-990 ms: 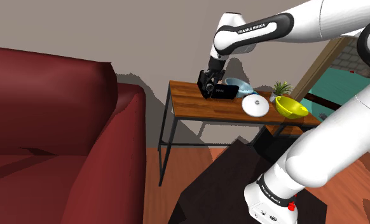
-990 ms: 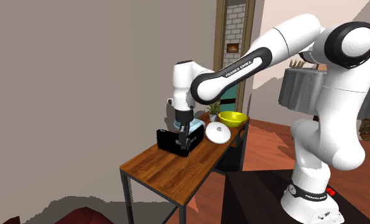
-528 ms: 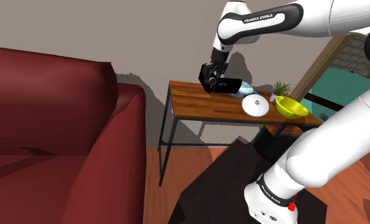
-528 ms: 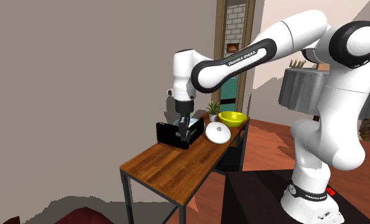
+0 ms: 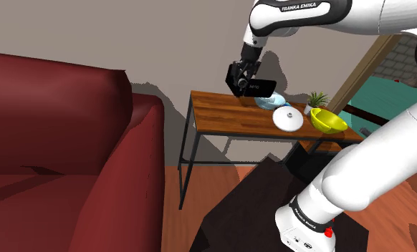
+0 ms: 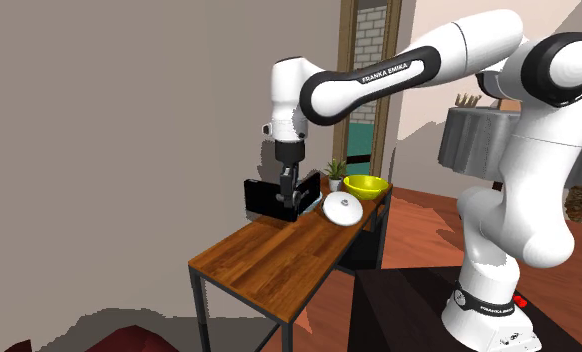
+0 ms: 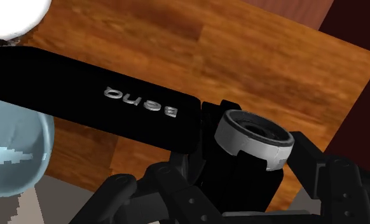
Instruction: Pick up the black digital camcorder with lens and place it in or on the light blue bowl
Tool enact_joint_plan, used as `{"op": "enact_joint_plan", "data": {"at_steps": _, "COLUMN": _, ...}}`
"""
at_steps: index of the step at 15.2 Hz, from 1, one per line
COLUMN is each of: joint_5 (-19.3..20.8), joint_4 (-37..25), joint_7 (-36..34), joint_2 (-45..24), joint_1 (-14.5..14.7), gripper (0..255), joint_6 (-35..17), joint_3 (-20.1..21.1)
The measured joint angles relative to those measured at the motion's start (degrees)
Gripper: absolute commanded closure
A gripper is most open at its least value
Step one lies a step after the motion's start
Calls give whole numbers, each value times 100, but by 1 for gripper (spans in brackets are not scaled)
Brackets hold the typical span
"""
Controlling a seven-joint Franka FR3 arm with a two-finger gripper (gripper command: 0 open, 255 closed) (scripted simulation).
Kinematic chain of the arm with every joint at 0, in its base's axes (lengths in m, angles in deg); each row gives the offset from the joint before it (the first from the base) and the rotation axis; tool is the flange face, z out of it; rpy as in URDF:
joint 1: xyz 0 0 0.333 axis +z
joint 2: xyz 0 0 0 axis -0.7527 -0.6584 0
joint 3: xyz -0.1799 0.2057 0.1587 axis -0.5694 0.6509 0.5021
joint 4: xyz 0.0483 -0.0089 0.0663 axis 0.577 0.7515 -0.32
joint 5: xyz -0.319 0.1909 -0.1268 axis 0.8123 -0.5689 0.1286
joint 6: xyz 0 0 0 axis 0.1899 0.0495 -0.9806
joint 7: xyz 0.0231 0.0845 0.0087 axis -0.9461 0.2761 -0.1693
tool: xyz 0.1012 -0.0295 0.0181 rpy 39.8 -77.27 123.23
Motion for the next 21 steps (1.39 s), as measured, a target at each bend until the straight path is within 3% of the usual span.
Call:
{"op": "enact_joint_plan", "data": {"at_steps": 6, "joint_5": 10, "joint_4": -346, "joint_7": 155, "joint_2": 20, "joint_1": -60, "gripper": 255, "joint_6": 358, "joint_3": -79}}
{"op": "enact_joint_plan", "data": {"at_steps": 21, "joint_5": -18, "joint_4": -1196, "joint_7": 2195, "joint_2": -486, "joint_1": -910, "gripper": 255, "joint_6": 620, "joint_3": -1244}}
